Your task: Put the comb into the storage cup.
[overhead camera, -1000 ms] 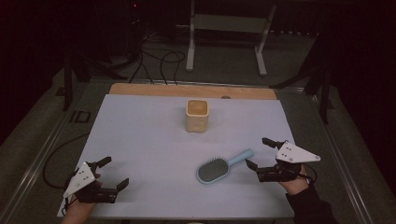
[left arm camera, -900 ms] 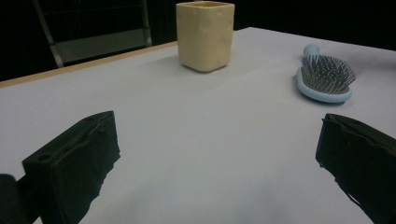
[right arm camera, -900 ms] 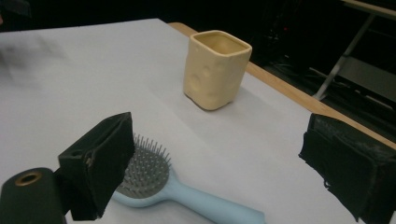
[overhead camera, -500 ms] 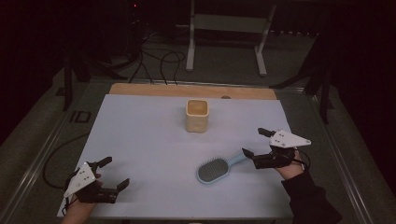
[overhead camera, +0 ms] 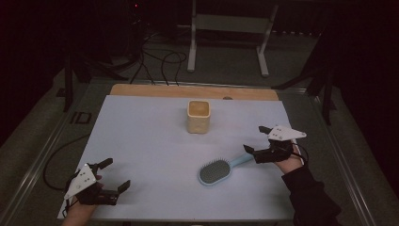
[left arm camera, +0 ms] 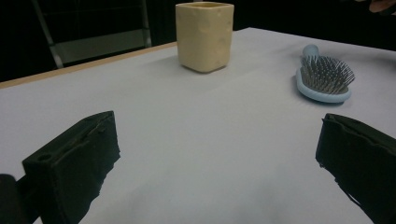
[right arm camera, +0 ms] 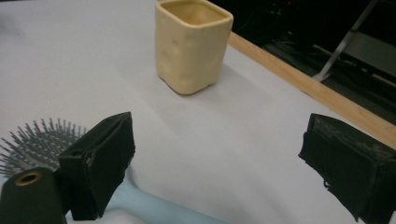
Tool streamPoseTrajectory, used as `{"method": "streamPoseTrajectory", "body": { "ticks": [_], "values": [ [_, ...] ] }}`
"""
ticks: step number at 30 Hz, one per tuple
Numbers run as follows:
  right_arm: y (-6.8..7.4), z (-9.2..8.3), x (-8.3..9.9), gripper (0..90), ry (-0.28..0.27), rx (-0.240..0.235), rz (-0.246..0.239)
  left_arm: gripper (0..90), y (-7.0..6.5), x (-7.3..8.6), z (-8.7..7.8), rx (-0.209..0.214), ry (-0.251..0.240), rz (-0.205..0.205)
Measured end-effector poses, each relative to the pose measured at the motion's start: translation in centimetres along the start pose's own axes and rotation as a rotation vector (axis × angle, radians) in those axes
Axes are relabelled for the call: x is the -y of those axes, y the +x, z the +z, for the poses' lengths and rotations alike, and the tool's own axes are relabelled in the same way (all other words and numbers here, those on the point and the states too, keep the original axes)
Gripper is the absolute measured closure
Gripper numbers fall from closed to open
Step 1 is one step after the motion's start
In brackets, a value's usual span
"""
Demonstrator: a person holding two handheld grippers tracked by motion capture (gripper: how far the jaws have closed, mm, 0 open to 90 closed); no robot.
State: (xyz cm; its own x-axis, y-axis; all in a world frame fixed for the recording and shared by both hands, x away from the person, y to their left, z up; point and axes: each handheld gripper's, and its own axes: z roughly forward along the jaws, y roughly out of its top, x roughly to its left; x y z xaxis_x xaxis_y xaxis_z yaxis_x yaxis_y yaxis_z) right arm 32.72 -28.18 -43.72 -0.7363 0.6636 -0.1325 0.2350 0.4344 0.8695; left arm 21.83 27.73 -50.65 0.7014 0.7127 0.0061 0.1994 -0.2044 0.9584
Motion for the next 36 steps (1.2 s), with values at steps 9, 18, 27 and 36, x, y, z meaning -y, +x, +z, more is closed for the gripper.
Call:
{"method": "streamPoseTrajectory", "body": {
  "ticks": [9,18,27,36],
  "values": [
    [-1.0,1.5,1.1,11.4,0.043,-0.016,0.023,0.0,0.0,0.0,0.0,0.001,0.000,0.000],
    [-1.4,2.7,2.1,18.0,0.091,-0.004,0.038,0.0,0.0,0.0,0.0,0.002,0.000,-0.004],
    [-1.6,3.5,2.7,38.5,0.135,0.009,0.030,0.0,0.0,0.0,0.0,0.003,-0.002,-0.006],
    [-1.8,4.2,3.1,69.0,0.185,0.016,0.020,0.0,0.0,0.0,0.0,0.001,-0.003,-0.006]
  ]
}}
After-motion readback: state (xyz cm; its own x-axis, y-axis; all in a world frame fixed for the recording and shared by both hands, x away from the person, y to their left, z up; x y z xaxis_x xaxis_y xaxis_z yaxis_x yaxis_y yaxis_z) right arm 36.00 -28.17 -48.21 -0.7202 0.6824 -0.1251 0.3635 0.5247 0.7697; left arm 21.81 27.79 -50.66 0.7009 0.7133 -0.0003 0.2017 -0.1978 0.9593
